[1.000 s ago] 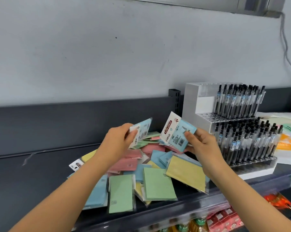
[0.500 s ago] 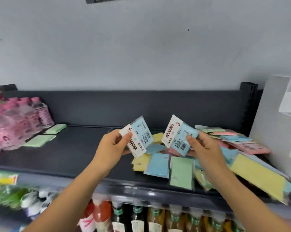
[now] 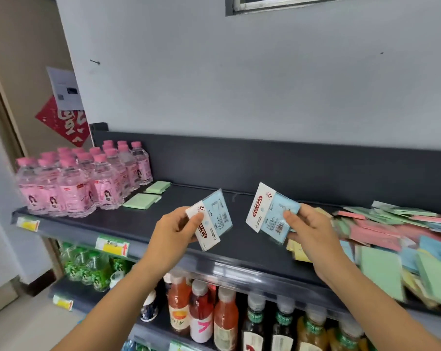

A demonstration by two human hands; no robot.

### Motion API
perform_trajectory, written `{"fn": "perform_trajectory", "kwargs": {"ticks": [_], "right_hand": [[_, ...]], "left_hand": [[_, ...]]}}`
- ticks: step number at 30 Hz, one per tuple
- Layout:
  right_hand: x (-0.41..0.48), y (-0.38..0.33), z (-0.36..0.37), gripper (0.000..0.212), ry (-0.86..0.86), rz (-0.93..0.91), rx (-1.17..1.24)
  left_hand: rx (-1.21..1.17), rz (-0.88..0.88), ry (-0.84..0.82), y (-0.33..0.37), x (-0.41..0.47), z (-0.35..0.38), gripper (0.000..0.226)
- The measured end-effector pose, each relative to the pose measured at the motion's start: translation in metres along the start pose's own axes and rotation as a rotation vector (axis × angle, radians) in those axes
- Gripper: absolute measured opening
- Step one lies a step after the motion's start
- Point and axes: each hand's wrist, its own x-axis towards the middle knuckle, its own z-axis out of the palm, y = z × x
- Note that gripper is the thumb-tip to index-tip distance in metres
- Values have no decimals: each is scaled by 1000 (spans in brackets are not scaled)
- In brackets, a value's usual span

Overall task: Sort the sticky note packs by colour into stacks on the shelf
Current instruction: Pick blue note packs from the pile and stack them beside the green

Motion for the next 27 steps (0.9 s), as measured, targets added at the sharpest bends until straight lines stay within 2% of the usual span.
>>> {"fn": "perform_trajectory", "kwargs": {"ticks": [7,13,23,27], "right_hand": [[-5,-15,104,16,-24,-7,-45],[-8,-22,167,18,40,-15,-104],[22,-24,196,14,84,-2,-187],[45,-16,196,13,81,-2,-208]], "left_hand": [[71,22,8,-27,12,-101,10],[71,32,12,-44,28,-159,10],[186,112,-40,-56,72,-172,20],[339,169,-52,-64,97,-161,21]]}}
